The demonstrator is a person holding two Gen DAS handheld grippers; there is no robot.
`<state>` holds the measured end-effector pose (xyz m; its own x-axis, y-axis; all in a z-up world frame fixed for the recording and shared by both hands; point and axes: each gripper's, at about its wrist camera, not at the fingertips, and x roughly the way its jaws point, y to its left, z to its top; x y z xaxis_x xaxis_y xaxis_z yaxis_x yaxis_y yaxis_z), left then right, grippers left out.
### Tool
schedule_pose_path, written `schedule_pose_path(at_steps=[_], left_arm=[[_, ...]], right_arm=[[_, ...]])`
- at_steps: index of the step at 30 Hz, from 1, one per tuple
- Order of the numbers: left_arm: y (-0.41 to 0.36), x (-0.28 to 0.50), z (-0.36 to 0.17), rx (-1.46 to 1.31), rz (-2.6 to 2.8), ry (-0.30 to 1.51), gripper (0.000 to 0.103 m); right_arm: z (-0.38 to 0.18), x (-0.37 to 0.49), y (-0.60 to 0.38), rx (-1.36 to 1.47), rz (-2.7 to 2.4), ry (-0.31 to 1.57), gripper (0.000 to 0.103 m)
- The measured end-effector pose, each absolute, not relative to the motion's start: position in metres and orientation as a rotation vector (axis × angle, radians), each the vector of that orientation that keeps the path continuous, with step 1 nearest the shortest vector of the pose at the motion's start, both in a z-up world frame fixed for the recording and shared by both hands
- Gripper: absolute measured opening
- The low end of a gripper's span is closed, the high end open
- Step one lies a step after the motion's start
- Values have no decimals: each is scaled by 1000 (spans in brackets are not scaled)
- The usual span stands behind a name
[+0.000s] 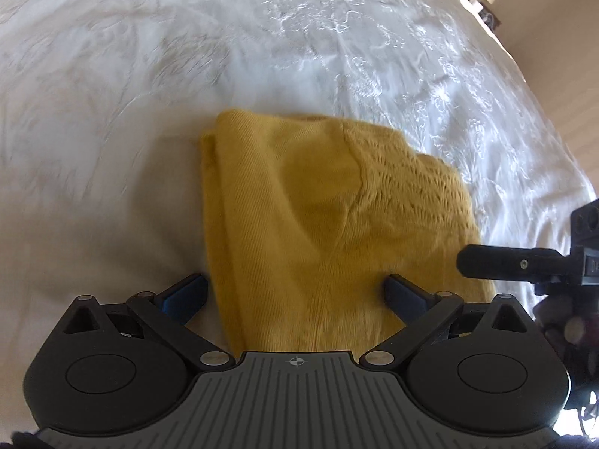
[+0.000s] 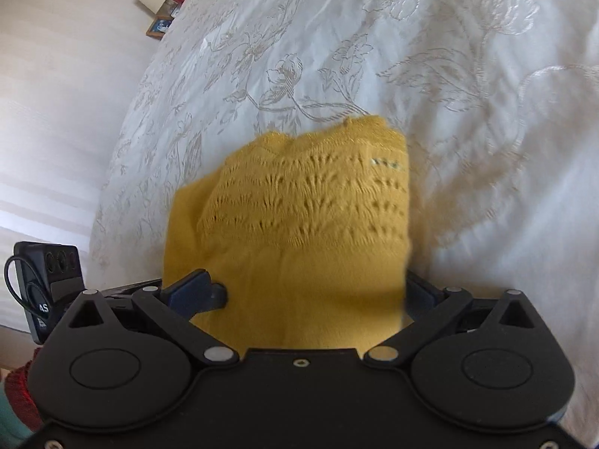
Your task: Fold small clothes
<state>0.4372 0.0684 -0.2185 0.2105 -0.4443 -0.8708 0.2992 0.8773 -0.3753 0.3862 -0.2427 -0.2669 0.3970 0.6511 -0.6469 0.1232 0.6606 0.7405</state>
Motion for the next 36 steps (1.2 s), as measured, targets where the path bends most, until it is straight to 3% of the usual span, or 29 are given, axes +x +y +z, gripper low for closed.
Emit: schedule_pose_path(at_steps=[13,14,15,16,17,19,27,36], left_arm=[[64,434,-217,-179,-489,1225,102],[61,435,-216,-156,-493,1226,95],[60,434,-214,-135,-501,1215,87],[59,433,-211,-126,-512,1199,64],[60,432,-208,-138,-521,1195,46],[62,428,-203,-180,-527,1193,34],[31,378,-145,-158,-563,1087,24],[-32,286,-97,-157,-622,1047,23]], right_arm=[[-267,372,-243,889,347,1126,103],[-266,372,-241,881,346,1135,103],[-264,374,-238,859,340,1143,94],[-261,373,-237,813,319,1160,66],[-257,371,-237,764,297,1178,52],[-246,365,-237,731,305,1153,44],[-169,318,-223,526,346,1030,40],[-128,232,-262,498,423,986,39]])
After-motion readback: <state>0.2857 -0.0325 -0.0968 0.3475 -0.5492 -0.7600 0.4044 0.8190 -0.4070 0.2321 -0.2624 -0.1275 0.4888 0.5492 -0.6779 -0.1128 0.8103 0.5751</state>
